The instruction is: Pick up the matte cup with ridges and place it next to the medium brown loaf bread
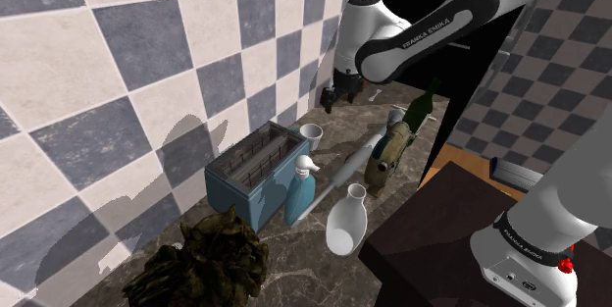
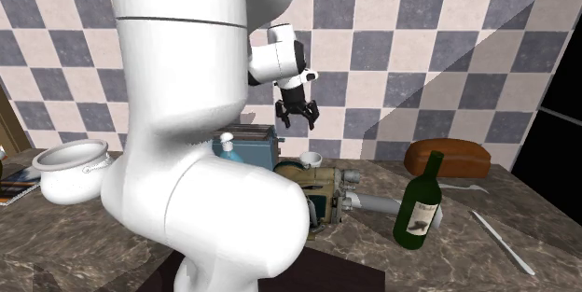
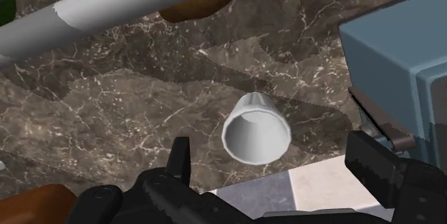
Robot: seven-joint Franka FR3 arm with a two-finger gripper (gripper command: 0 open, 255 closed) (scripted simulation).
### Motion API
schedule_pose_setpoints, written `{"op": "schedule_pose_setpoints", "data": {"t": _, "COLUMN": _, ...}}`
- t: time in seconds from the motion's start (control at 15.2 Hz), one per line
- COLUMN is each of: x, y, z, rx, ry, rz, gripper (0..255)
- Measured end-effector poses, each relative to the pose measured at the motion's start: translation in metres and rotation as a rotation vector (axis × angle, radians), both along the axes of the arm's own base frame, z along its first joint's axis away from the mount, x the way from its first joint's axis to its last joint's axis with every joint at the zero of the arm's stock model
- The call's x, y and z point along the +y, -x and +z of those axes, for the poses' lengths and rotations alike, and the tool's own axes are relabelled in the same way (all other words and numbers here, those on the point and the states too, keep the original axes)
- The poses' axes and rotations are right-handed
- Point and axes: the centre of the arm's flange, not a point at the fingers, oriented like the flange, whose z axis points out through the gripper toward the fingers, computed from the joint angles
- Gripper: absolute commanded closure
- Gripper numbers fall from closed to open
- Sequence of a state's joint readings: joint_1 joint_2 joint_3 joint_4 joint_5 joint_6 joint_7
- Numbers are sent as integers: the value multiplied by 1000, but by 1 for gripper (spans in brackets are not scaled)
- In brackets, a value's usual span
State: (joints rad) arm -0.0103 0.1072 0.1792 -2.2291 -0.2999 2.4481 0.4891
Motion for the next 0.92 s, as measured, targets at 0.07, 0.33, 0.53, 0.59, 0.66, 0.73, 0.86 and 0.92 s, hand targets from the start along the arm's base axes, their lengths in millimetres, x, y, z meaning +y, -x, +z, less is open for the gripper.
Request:
{"op": "schedule_pose_setpoints", "data": {"t": 0.07, "x": 2, "y": -8, "z": -10, "rx": 0, "ry": 0, "rz": -5, "gripper": 0}}
{"op": "schedule_pose_setpoints", "data": {"t": 0.33, "x": 16, "y": -39, "z": -50, "rx": 0, "ry": 1, "rz": -22, "gripper": 0}}
{"op": "schedule_pose_setpoints", "data": {"t": 0.53, "x": 24, "y": -62, "z": -81, "rx": 0, "ry": 1, "rz": -36, "gripper": 0}}
{"op": "schedule_pose_setpoints", "data": {"t": 0.59, "x": 24, "y": -72, "z": -91, "rx": -1, "ry": 2, "rz": -41, "gripper": 0}}
{"op": "schedule_pose_setpoints", "data": {"t": 0.66, "x": 24, "y": -80, "z": -101, "rx": -1, "ry": 2, "rz": -45, "gripper": 0}}
{"op": "schedule_pose_setpoints", "data": {"t": 0.73, "x": 25, "y": -87, "z": -110, "rx": -1, "ry": 2, "rz": -50, "gripper": 0}}
{"op": "schedule_pose_setpoints", "data": {"t": 0.86, "x": 34, "y": -104, "z": -130, "rx": -1, "ry": 3, "rz": -59, "gripper": 0}}
{"op": "schedule_pose_setpoints", "data": {"t": 0.92, "x": 36, "y": -111, "z": -142, "rx": -1, "ry": 3, "rz": -63, "gripper": 0}}
